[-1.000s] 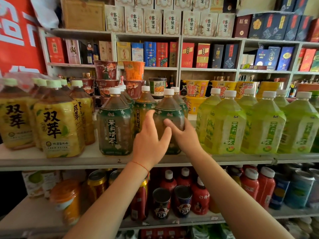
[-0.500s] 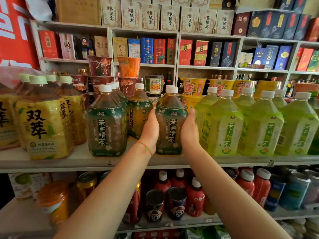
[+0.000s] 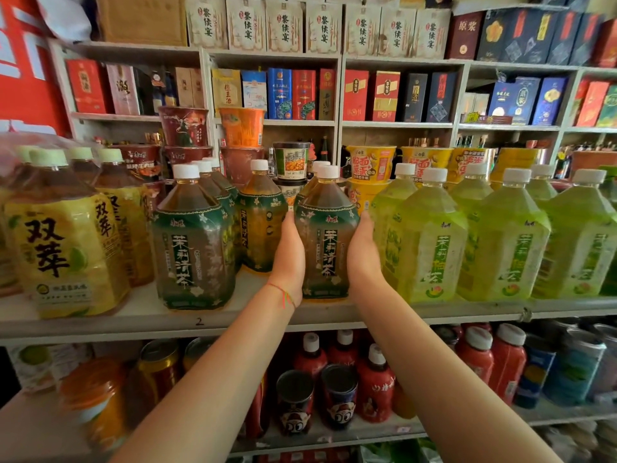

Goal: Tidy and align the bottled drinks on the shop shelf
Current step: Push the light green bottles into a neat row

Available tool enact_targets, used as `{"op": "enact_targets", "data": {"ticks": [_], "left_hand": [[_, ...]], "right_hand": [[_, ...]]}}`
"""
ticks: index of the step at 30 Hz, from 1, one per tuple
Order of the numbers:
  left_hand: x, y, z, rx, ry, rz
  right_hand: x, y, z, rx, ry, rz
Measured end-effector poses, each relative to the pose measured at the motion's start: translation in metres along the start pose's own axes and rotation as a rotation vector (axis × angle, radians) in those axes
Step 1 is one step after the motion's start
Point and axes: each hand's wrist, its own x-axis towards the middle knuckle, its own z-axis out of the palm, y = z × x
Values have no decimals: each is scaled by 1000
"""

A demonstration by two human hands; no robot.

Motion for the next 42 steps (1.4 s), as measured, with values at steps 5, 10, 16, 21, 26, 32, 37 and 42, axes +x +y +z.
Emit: {"op": "enact_targets", "data": {"ticks": [5,10,16,21,26,32,37,42], "left_hand": [[-2,-2,1,-11,0,12],[-4,-6,3,-21,6,30],[-11,-9,7,-9,-8,45],[-19,-8,10,-22,-30,36],[-25,-9,15,-33,-56,36],[-26,-11,16,-35,-71,40],[-26,-11,18,-11,-71,35],[-25,-14,21,-3,-76,34]], "right_hand": [[2,1,-3,-1,-5,20],[-3,1,-8,7,-30,24],[-11,2,-17,-2,-21,8],[-15,4,-24,1,-31,-1],[-18,7,-30,17,-25,-12],[-20,8,-31,31,-24,-31],[-20,6,-39,25,-30,-26],[-22,4,-42,44,-48,-40]]}}
